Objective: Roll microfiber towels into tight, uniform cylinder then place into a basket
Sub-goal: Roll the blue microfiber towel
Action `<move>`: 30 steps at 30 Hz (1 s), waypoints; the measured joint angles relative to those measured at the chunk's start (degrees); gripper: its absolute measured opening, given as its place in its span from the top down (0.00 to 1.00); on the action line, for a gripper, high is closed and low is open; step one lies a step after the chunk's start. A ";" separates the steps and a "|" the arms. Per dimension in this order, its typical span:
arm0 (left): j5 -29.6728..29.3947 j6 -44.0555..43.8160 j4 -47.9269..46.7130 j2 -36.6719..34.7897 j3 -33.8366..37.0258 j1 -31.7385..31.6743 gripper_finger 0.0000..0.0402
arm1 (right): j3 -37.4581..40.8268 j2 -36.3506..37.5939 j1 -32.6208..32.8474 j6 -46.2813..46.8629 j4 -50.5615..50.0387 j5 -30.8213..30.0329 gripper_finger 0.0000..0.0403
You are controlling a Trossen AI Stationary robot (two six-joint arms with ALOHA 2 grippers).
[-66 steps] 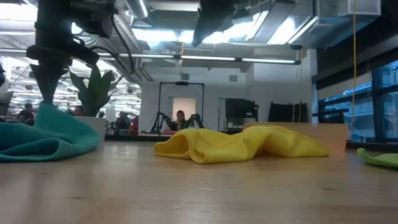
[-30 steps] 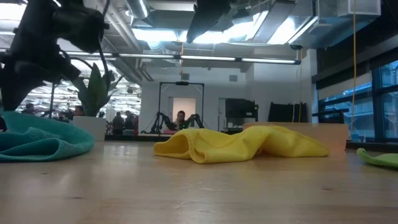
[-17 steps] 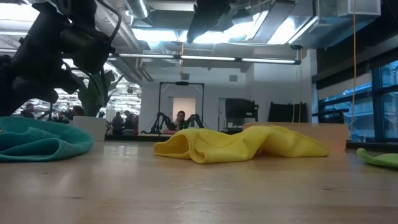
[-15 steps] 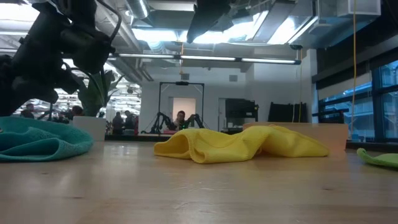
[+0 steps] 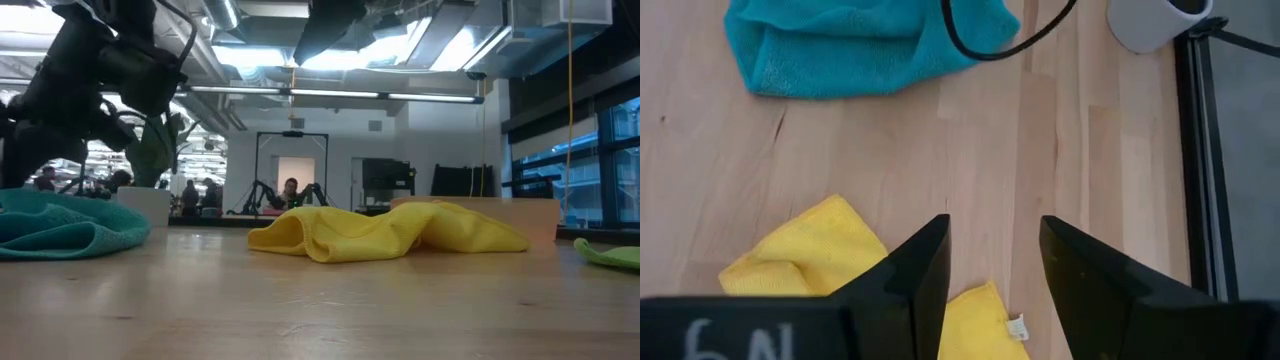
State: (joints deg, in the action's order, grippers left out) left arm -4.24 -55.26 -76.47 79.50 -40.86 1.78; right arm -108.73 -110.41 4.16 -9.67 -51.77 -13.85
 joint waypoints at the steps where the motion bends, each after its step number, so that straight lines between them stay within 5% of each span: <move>1: -0.46 0.15 -0.13 -0.02 0.00 0.00 1.00 | -0.01 0.00 0.00 0.00 0.11 0.00 0.61; 13: -0.45 -0.05 -0.26 -0.02 0.00 0.00 1.00 | -0.02 0.00 0.00 -0.01 0.99 0.13 0.61; 30: -0.68 0.12 0.68 -0.76 -0.53 0.28 0.87 | -0.02 0.00 0.00 0.26 1.01 0.48 0.61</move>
State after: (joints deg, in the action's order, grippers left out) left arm -4.92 -55.14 -75.79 78.74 -41.40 2.06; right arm -108.75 -110.41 4.16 -9.41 -50.76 -13.37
